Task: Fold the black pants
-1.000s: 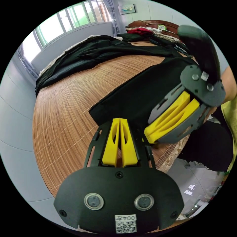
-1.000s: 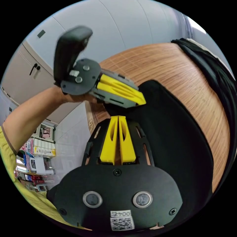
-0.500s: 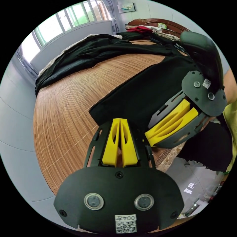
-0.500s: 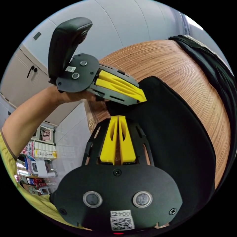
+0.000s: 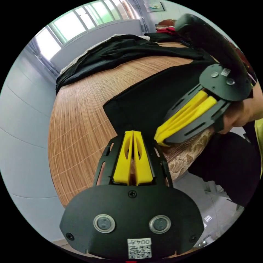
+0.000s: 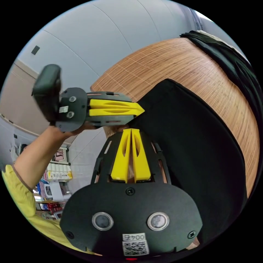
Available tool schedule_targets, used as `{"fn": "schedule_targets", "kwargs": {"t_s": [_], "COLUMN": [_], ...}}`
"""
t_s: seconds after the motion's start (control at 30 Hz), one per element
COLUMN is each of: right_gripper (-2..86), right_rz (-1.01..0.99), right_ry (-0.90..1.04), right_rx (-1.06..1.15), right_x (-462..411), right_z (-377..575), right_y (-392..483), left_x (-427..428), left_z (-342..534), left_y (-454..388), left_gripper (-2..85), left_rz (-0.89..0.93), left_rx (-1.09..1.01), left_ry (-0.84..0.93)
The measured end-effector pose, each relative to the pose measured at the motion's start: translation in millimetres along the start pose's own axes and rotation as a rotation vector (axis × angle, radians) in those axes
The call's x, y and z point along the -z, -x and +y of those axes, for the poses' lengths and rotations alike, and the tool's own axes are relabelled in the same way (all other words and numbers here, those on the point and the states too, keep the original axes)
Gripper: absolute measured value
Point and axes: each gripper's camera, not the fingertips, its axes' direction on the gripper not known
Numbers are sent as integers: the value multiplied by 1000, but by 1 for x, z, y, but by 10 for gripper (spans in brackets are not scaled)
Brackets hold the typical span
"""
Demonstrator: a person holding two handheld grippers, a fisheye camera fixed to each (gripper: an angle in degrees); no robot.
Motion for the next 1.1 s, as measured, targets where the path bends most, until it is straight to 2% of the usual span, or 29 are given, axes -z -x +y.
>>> {"fn": "schedule_targets", "kwargs": {"t_s": [0.1,0.17,0.27,0.43,0.63,0.83,0.9,1.1], "right_gripper": [-7,-7,-7,-6,-1,-6,-5,-1], "right_rz": [29,116,204,244,362,436,420,342], "right_ry": [-65,-112,-117,-123,-148,47,143,150], "right_rx": [54,64,3,-72,-58,9,-37,-29], "right_x": [38,76,107,125,144,120,109,125], "right_z": [38,83,137,177,142,89,81,74], "right_y": [3,-12,-43,-68,-103,-138,-160,-174], "left_x": [5,9,15,23,35,47,51,64], "left_z": [-2,-2,-1,-4,-9,-8,-9,-8], "left_y": [-11,-13,-13,-18,-25,-25,-27,-27], "left_gripper": [0,0,0,0,0,0,0,0], "left_rz": [-51,-51,-35,-41,-61,-38,-47,-31], "left_rx": [-49,-63,-58,-73,-92,-85,-101,-88], "left_ry": [12,15,4,16,35,23,23,5]}}
